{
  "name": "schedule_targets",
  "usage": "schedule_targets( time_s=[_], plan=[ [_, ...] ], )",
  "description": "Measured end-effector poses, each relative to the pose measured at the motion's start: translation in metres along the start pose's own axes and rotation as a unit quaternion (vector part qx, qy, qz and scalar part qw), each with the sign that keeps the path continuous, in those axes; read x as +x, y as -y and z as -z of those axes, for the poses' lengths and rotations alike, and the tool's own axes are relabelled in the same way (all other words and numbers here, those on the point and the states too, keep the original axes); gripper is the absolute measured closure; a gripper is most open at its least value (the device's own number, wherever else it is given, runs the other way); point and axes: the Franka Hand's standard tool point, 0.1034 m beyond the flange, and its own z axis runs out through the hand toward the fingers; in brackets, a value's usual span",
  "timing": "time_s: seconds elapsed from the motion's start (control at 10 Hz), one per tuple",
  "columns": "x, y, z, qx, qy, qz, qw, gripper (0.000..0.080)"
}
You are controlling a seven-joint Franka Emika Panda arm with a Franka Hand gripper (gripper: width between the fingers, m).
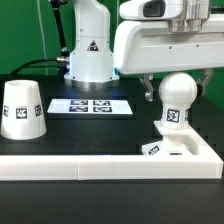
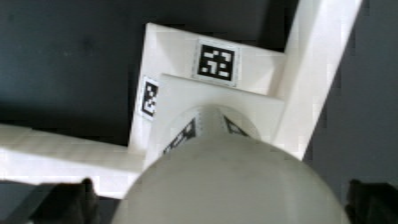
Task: Assemble lamp
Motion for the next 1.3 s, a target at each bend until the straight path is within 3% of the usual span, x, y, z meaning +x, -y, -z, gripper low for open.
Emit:
schedule_targets(
  time_s=[0.5,0.8,1.0,1.3],
  plan=[
    [0.0020,0.0016,0.0003,-0.014,0.000,0.231,0.973,0.0101],
    [0.0020,0.0025,0.0009,-0.025,0.013,0.358,0.933,0.0101],
    [0.0043,0.0030,0.0025,-0.035,0.020,0.459,0.887,0.0101],
    [0.0087,0.0072,0.0042,-0.048,0.024,0.541,0.840,0.0101]
  ],
)
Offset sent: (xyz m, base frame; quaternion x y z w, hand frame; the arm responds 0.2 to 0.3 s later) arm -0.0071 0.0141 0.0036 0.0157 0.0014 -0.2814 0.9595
